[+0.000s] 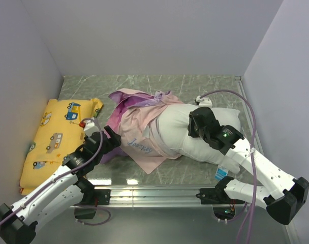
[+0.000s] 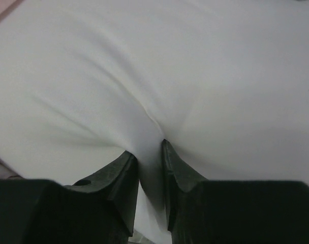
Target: Remove the pillowcase from the pillow
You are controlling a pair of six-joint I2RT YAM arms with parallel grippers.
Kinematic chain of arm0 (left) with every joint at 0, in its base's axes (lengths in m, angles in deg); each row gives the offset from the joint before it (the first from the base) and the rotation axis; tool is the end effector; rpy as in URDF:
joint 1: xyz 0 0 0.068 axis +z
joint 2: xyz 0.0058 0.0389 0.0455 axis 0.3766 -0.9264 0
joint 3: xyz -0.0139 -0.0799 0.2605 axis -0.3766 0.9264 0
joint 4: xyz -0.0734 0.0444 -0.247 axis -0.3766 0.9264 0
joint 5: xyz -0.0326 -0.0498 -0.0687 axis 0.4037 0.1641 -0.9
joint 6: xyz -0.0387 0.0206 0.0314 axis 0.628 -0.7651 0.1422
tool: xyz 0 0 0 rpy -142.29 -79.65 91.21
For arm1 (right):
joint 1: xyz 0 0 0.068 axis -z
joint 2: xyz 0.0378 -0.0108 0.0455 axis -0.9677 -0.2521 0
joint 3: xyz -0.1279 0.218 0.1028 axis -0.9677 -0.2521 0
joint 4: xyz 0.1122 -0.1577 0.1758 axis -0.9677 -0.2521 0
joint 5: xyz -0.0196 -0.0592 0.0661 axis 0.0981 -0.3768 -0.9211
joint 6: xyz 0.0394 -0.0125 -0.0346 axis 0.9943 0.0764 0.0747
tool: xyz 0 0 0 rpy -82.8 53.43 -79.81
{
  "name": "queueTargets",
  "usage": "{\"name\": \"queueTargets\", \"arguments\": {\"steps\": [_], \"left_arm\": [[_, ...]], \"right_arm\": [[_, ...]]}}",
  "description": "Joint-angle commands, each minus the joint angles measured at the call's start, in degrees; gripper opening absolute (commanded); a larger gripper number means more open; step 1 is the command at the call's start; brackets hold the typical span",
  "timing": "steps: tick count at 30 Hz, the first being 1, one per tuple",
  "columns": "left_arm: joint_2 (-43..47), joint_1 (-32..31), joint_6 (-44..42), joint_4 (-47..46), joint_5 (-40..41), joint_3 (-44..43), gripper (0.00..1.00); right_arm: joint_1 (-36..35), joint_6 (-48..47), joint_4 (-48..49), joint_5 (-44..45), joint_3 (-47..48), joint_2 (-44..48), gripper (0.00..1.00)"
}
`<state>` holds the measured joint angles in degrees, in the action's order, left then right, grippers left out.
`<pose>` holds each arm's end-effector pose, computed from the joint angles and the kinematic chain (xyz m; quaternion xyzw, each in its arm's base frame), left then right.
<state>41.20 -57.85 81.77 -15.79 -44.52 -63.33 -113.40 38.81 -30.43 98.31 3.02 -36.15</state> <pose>0.1359 -0.0782 0.2346 -0.2194 0.8374 -0.1671 0.4719 0.1755 0.1221 0.3183 -0.0317 0.8979 0.0847 0.4308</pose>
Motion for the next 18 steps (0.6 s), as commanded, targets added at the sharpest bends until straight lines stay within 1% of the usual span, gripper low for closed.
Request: {"name": "queueTargets", "arguments": {"steps": [1,3,4,7,8,9,10,11,12,13,14,15,16,18], "left_arm": [[2.87,-0.14,2.98,-1.33,3.27,3.06,0.79],[3.58,-0.14,3.33,-2.74,2.66,5.08,0.77],[3.49,-0.22,3.94,-3.18,2.83,5.52,0.77],[1.48,-0.22,3.69,-5.55,1.61,6.49,0.66],[0.17,-0.22,3.69,-6.69,1.17,6.58,0.61],[-0.46,-0.14,3.6,-7.31,0.38,6.76,0.59],[-0.9,-0.13,3.34,-8.01,-0.24,6.93,0.57],[-1.42,-0.31,3.16,-9.67,-0.68,7.2,0.57],[-1.6,-0.31,3.07,-10.3,-1.12,7.81,0.58],[-1.78,-0.31,3.16,-10.65,-1.56,7.9,0.58],[-2.13,-0.22,3.07,-10.83,-1.74,7.82,0.55],[-2.31,-0.31,2.98,-10.92,-1.83,7.73,0.54],[-2.39,-0.31,3.07,-10.83,-1.65,7.55,0.52],[-3.01,-0.31,2.9,-10.74,-1.74,7.2,0.47]], "right_arm": [[0.56,-1.35,-0.56,2.51,3.14,-0.17,0.32],[0.47,-1.7,-1.0,2.42,3.49,0.18,0.38],[0.47,-1.79,-1.52,2.25,4.28,0.27,0.44],[-0.49,-2.31,-2.58,1.01,5.69,1.5,0.56],[-1.45,-2.67,-2.58,1.19,6.04,1.85,0.64],[-3.73,-3.1,-2.76,1.28,6.39,2.63,0.68],[-5.58,-3.72,-3.11,1.8,7.0,2.9,0.75],[-7.42,-3.9,-3.46,2.5,7.27,3.08,0.78],[-12.49,-3.81,-3.9,3.47,7.62,2.65,0.8],[-14.89,-3.12,-5.56,6.43,8.41,2.12,0.83],[-17.17,-2.59,-6.53,7.86,8.59,1.25,0.84],[-21.46,-1.71,-7.58,9.52,8.51,-0.59,0.86],[-23.16,0.56,-9.07,12.5,7.46,-1.57,0.87],[-26.41,2.94,-9.09,14.37,5.53,-3.67,0.88]]}}
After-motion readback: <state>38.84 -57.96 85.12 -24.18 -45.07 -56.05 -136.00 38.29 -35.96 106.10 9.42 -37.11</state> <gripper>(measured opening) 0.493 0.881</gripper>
